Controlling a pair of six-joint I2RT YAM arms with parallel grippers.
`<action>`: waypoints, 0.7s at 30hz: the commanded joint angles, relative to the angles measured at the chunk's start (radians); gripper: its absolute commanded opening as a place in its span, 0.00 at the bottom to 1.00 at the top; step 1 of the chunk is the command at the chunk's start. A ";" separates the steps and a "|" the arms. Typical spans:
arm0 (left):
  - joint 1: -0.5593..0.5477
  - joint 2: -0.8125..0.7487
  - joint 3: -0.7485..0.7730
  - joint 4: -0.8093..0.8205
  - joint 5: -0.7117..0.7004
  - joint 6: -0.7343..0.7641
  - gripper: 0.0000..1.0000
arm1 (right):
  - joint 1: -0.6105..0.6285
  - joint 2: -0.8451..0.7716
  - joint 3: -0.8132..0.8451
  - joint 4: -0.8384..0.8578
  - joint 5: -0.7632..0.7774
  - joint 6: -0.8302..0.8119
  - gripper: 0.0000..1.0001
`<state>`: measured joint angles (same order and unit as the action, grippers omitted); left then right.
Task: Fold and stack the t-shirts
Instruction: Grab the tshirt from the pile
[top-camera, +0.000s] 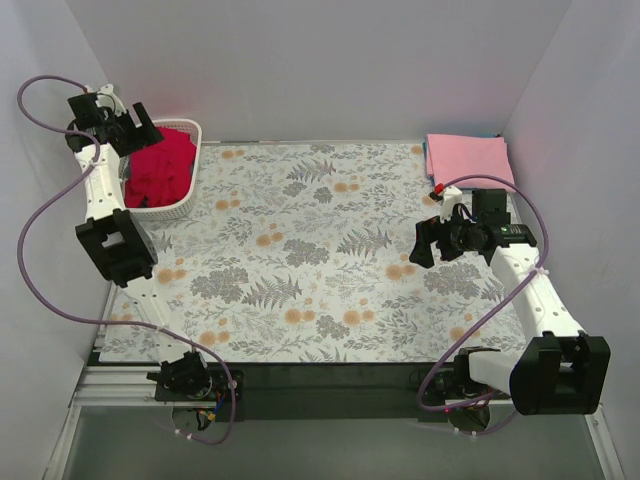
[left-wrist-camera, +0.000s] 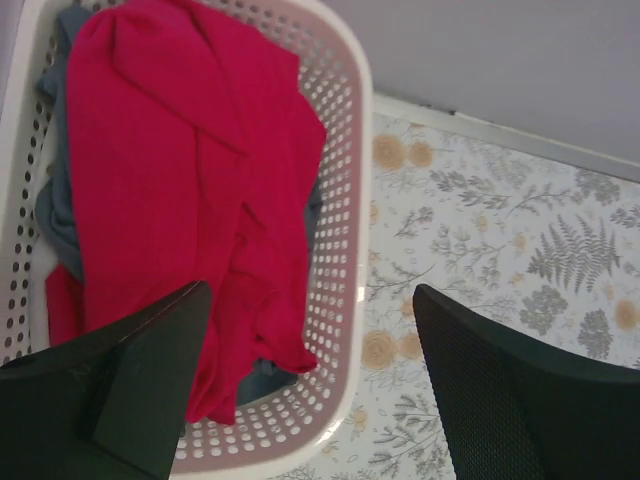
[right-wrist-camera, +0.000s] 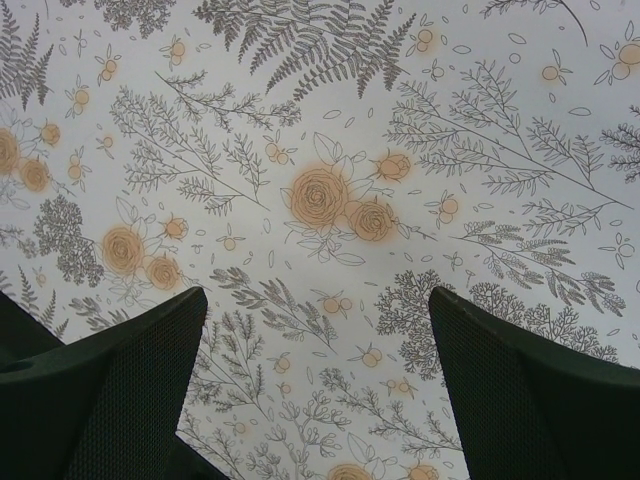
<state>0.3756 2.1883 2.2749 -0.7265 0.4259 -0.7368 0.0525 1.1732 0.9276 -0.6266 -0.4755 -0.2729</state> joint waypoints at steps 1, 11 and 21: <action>-0.011 0.025 -0.029 0.055 -0.044 0.028 0.80 | -0.006 0.006 0.022 0.005 -0.031 -0.009 0.98; -0.010 0.204 -0.017 0.087 -0.127 0.057 0.78 | -0.006 0.058 0.027 0.005 -0.041 -0.011 0.98; -0.017 0.240 -0.107 0.113 -0.193 0.134 0.62 | -0.006 0.078 0.024 0.004 -0.041 -0.011 0.98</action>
<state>0.3603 2.4359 2.1952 -0.6128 0.2817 -0.6464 0.0490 1.2465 0.9276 -0.6270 -0.4976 -0.2733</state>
